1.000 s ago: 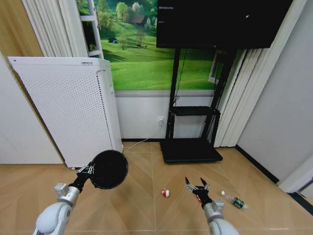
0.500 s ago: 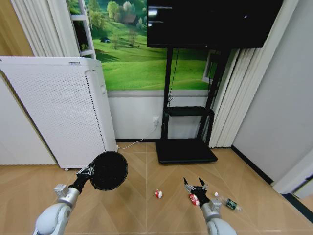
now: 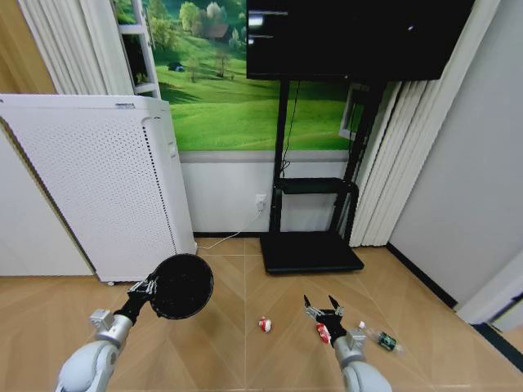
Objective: Pick up the trash bin and place the garbage on the floor into it.
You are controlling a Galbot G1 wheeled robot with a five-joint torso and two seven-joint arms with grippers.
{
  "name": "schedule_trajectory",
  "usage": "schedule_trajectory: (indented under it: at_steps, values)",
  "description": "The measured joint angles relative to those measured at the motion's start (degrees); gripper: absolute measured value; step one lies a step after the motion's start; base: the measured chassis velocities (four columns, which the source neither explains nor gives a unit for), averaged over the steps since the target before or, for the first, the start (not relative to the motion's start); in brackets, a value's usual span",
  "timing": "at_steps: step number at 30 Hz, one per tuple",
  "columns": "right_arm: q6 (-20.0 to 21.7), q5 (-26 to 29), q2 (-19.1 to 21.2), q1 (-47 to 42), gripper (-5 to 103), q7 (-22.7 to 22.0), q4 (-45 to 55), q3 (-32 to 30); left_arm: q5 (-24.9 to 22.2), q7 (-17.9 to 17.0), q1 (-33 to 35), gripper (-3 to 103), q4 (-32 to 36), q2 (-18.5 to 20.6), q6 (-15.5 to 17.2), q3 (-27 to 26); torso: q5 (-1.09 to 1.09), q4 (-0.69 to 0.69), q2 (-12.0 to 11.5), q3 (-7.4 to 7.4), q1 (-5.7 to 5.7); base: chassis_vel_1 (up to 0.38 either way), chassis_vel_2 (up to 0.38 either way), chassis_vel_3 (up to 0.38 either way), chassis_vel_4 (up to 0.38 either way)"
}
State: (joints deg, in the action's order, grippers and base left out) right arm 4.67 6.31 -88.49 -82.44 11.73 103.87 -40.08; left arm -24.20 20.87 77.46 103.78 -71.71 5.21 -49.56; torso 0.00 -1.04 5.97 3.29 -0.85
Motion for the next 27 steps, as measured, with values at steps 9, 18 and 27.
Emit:
schedule_trajectory:
  at_steps: [9, 18, 27]
  values:
    - [-0.1, 0.0, -0.1, 0.1, 100, 0.0, -0.4, 0.1, 0.2, 0.0, -0.7, 7, -0.6, 0.1, 0.0, 0.4, 0.01, 0.0, 0.0, 0.0, 0.0, -0.058, 0.072, 0.059, -0.066]
    - [1.0, -0.1, 0.5, 0.3, 100, 0.3, -1.0, 0.8, -0.3, 0.0, -0.8, 7, -0.9, -0.2, 0.8, 0.6, 0.0, 0.0, 0.0, 0.01, 0.0, -0.035, 0.04, 0.037, -0.051]
    - [2.8, 0.9, 6.5, 6.2, 100, 10.5, -11.8, 3.4, -1.6, 0.6, 0.4, 7, 0.0, 0.5, 1.7, -0.3, 0.01, -0.01, 0.0, 0.0, 0.0, 0.0, 0.0, 0.0, 0.0]
